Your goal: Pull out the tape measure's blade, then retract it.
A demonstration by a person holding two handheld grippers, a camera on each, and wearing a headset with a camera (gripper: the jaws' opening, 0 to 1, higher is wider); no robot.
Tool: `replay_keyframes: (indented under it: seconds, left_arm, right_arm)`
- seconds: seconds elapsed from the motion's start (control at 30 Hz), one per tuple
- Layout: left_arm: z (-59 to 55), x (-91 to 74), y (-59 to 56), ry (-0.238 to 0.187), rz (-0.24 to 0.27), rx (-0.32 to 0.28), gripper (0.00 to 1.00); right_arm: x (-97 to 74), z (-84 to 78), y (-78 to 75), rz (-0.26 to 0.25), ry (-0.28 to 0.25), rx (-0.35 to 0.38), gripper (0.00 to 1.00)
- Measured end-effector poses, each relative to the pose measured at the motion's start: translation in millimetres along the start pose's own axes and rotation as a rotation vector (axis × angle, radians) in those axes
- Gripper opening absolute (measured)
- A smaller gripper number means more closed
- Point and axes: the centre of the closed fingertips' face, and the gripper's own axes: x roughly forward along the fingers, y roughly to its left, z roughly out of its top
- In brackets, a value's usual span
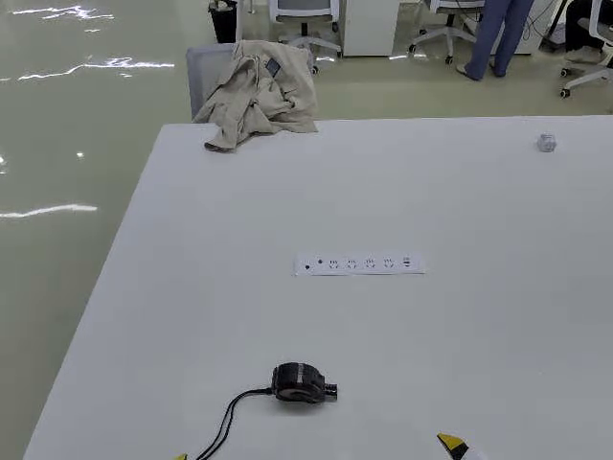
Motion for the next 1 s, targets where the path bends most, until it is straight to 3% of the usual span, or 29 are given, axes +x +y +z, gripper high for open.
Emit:
replay_keyframes:
  seconds: [0.43,1.0]
  left_arm:
    - [0.2,9.4,2.0,0.006,-0.024,0.027,0.97]
    - [4.6,24.6,0.8,0.022,-0.062,0.08,0.97]
  right_arm:
    - [12.4,3.5,0.7,0.022,0.011,-0.045,0.89]
    - [25.8,3.7,-10.9,0.035,0.029,-0.096,0.85]
